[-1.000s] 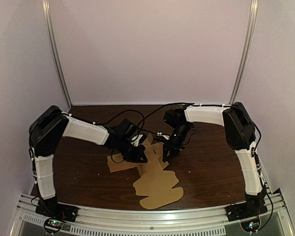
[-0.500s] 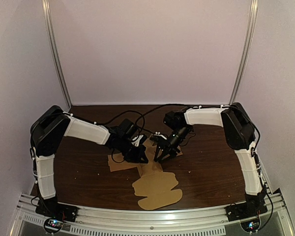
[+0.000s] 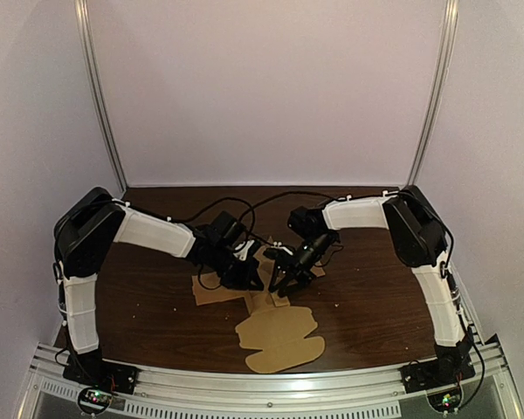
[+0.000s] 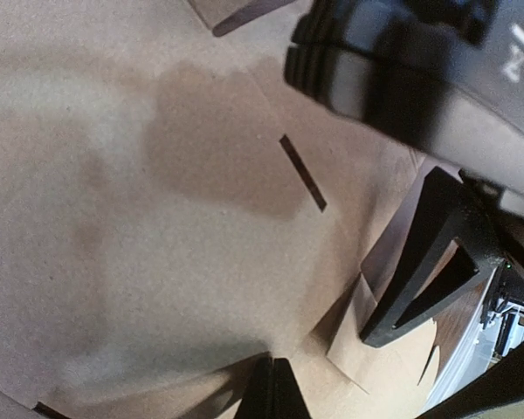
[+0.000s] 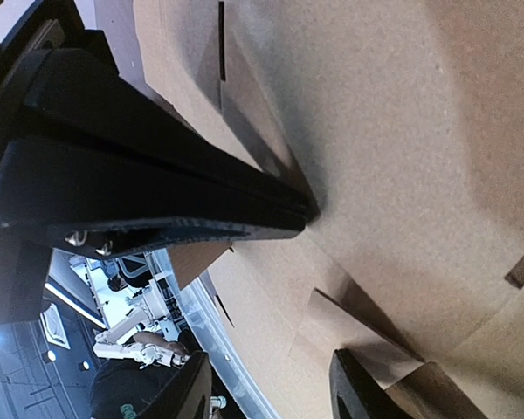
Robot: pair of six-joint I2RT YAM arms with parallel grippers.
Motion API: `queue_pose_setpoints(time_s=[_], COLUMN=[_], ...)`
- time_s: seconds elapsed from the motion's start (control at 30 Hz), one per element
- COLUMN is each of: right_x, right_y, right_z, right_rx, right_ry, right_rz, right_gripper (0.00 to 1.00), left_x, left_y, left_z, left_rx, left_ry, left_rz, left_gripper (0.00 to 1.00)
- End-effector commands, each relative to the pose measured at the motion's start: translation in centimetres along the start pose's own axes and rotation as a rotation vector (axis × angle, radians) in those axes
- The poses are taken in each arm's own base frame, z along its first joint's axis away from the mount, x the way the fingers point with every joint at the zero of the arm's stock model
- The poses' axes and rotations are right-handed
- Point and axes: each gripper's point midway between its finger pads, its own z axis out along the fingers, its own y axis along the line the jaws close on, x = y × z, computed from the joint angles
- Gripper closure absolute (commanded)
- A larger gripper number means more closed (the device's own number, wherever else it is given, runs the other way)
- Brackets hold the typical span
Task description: Fold the paper box
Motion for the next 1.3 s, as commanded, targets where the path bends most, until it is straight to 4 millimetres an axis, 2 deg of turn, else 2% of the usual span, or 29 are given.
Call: queue_pose_setpoints(time_s=[0.0, 0.23, 0.4, 0.47, 0.57, 0.7, 0.8, 0.9, 0.93, 1.17, 1.27], right_x=[1.5, 2.6, 3.0, 2.8, 2.6, 2.5, 2.5, 2.5, 2.5, 2.4, 2.4], right_y=[-5.6, -9.3, -9.9, -9.7, -9.4, -9.1, -9.0, -9.1, -9.1, -9.2, -9.1], right_z=[1.7, 2.2, 2.8, 2.9, 2.8, 2.7, 2.8, 2.9, 2.9, 2.9, 2.8], right_rx=[0.175, 0.286, 0.257, 0.248, 0.244, 0.237, 0.231, 0.225, 0.223, 0.228, 0.229], right_ry=[0.045, 0.054, 0.067, 0.066, 0.063, 0.06, 0.061, 0.065, 0.066, 0.068, 0.068], right_rz=[0.075, 0.153, 0.19, 0.191, 0.184, 0.178, 0.178, 0.183, 0.185, 0.185, 0.182], right_gripper=[0.49, 0.42, 0.42, 0.42, 0.42, 0.42, 0.42, 0.42, 0.42, 0.42, 0.42], left_x=[2.6, 0.9, -0.3, -0.5, -0.2, 1.4, 3.6, 5.0, 5.1, 5.4, 5.1], left_y=[3.4, 1.1, -1.5, -2.5, -1.8, 0.6, 2.5, 3.4, 3.2, -1.2, -1.9], left_z=[1.5, 0.1, -3.3, -5.4, -7.5, -8.9, -8.7, -8.3, -8.2, -6.0, -5.0], left_rx=[-0.095, -0.034, -0.011, -0.014, -0.083, -0.184, -0.206, -0.201, -0.187, 0.012, 0.047], left_ry=[0.069, -0.001, -0.078, -0.114, -0.145, -0.14, -0.096, -0.075, -0.078, -0.045, -0.03], left_rz=[-0.04, 0.003, 0.08, 0.121, 0.133, 0.107, 0.081, 0.06, 0.063, 0.116, 0.114], left_gripper=[1.0, 1.0, 1.0, 1.0, 1.0, 1.0, 1.0, 1.0, 1.0, 1.0, 1.0])
